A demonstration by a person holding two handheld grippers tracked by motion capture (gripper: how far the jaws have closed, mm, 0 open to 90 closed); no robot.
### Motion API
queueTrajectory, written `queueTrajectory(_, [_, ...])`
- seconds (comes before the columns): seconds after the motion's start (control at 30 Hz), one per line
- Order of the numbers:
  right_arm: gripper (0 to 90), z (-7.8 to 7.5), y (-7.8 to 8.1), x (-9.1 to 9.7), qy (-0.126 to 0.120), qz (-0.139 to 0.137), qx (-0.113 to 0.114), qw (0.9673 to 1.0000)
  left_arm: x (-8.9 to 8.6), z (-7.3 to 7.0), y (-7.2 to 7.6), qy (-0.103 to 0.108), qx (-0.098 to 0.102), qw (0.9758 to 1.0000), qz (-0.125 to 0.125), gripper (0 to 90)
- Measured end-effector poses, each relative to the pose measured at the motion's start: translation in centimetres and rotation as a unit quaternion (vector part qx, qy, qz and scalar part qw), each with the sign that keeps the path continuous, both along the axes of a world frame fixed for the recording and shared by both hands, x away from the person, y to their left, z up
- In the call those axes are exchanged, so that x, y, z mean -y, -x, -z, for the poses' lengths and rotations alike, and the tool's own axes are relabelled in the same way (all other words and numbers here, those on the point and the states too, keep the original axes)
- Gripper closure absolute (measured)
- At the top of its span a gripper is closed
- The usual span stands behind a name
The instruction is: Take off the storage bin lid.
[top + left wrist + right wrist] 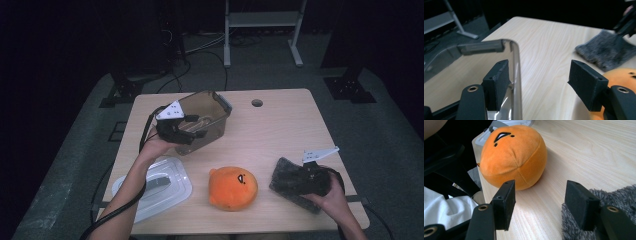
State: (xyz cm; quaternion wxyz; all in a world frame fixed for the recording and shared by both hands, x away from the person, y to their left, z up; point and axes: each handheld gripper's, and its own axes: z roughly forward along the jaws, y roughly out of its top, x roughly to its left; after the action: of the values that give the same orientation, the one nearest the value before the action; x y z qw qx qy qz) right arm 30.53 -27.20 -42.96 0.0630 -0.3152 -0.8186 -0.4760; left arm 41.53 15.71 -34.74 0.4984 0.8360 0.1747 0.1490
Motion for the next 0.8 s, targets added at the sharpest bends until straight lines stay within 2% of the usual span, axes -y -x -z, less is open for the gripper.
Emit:
queueTrajectory(0.03, [40.6, 0.0, 0.0, 0.0, 0.000, -0.001, -0.001, 1.0000, 0.0, 0.2, -0.1, -0.008, 0.003, 1.0000, -0.004, 38.7])
queueTrajectory(0.13, [40.5, 0.0, 0.0, 0.0, 0.001, -0.002, -0.001, 1.0000, 0.0, 0.6, -0.4, -0.022, -0.004, 0.9996, -0.017, 43.6])
queueTrajectory(0.23, [40.5, 0.0, -0.1, 0.0, -0.001, -0.003, -0.002, 1.0000, -0.1, 0.9, -0.6, -0.025, -0.007, 0.9994, -0.024, 48.4])
queueTrajectory(0.3, [40.6, 0.0, -0.1, 0.0, -0.001, -0.003, -0.001, 1.0000, -0.1, 1.1, -0.7, -0.034, -0.009, 0.9990, -0.027, 50.1])
queueTrajectory(0.47, [40.6, 0.0, -0.1, 0.0, -0.001, -0.005, 0.000, 1.0000, 0.0, 1.5, -1.0, -0.041, -0.014, 0.9984, -0.035, 49.2])
queueTrajectory(0.8, [40.6, -0.1, 0.1, 0.1, -0.005, -0.005, 0.001, 1.0000, -0.1, 1.8, -1.1, -0.051, -0.022, 0.9977, -0.039, 59.3])
